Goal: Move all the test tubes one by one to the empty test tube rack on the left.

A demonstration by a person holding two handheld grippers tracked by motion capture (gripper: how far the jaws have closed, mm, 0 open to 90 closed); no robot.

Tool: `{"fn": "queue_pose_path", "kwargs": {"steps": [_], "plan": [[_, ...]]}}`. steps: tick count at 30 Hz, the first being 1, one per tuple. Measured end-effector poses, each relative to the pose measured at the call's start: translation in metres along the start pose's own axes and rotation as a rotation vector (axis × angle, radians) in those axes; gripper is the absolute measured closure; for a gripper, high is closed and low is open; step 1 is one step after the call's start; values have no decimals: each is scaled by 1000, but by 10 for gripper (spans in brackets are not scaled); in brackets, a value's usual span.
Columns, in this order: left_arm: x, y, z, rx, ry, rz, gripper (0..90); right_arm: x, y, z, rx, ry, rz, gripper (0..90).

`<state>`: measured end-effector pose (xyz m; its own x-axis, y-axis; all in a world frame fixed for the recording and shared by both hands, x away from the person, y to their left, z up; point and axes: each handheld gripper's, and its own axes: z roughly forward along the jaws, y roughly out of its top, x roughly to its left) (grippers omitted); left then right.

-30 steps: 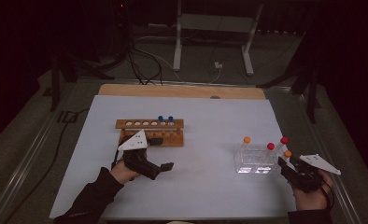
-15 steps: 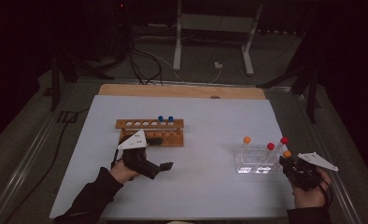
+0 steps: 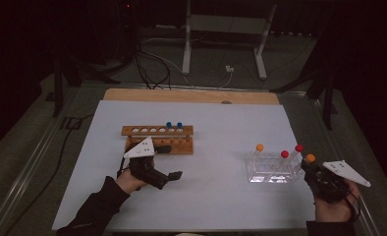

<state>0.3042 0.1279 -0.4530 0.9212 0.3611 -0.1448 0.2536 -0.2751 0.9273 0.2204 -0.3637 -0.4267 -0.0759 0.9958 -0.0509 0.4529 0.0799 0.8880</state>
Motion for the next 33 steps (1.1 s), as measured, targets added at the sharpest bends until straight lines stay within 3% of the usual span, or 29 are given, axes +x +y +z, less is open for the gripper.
{"fn": "queue_pose_path", "kwargs": {"steps": [5,11,17,33], "plan": [[0,0,0,0,-3,-1,12,7,11,-14,-46,16,-27,750],[-1,1,1,5,-7,1,12,29,17,-18,-49,99,-74,750],[-2,3,1,8,-12,4,12,49,21,-13,-35,196,-90,750],[-6,10,5,22,-47,17,12,109,21,12,26,399,-177,750]]}}
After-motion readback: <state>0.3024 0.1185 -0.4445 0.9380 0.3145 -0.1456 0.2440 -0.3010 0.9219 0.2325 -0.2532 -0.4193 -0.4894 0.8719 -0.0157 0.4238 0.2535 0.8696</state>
